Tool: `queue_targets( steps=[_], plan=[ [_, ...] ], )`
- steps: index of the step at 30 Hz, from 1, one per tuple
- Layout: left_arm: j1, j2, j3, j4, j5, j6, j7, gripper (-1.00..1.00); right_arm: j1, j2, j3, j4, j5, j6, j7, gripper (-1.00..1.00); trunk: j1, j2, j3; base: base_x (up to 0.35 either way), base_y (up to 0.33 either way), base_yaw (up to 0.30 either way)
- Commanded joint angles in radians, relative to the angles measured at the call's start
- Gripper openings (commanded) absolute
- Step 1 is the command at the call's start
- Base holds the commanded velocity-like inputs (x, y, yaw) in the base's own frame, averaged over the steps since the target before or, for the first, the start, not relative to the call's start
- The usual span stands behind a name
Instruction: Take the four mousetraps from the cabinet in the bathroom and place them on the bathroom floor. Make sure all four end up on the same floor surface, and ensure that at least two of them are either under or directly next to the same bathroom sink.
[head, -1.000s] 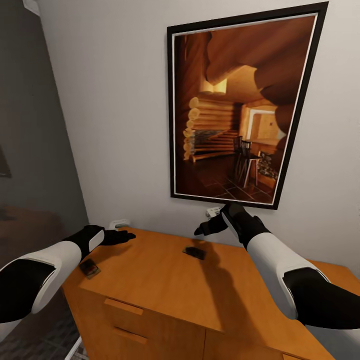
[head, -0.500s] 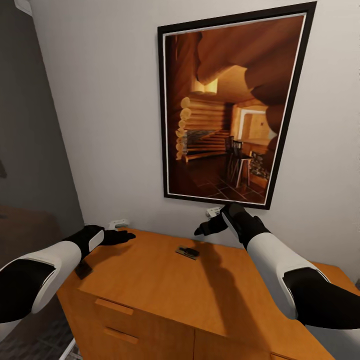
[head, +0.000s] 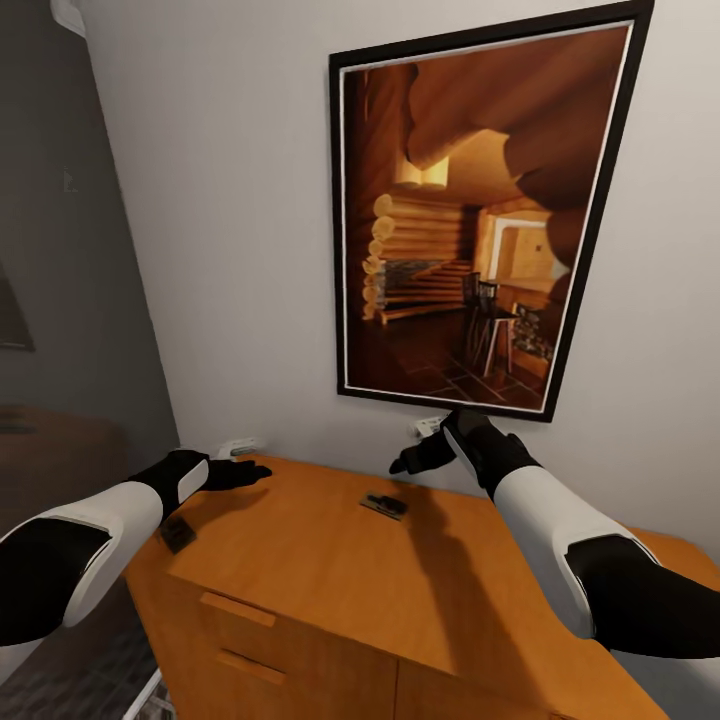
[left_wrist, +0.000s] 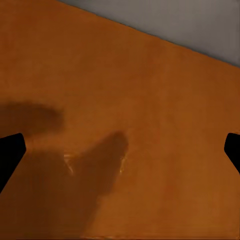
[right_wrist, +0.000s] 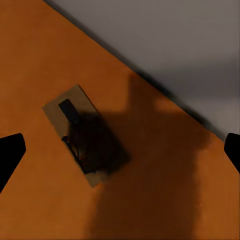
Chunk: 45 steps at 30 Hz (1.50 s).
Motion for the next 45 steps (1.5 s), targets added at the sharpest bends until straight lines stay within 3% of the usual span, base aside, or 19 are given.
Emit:
queue_targets(
  steps=[1, 13, 45],
  plan=[
    [-0.001, 0.0, -0.008, -0.001, 0.009, 0.006, -0.002, 1.0, -0.001, 0.0, 0.002, 0.002, 0.01, 0.002, 0.008, 1.0, 0.0, -0.001, -0.001, 0.0, -0.001, 0.223],
    [-0.001, 0.0, -0.008, -0.001, 0.009, 0.005, -0.002, 1.0, -0.001, 0.0, 0.001, 0.014, 0.01, -0.004, 0.009, 1.0, 0.0, -0.001, -0.001, 0.0, 0.0, 0.18],
    [0.0, 0.0, -0.008, -0.002, 0.008, 0.005, -0.002, 1.0, -0.001, -0.001, 0.0, 0.018, 0.009, -0.032, 0.01, 1.0, 0.0, -0.001, -0.001, 0.0, -0.035, 0.009]
  ],
)
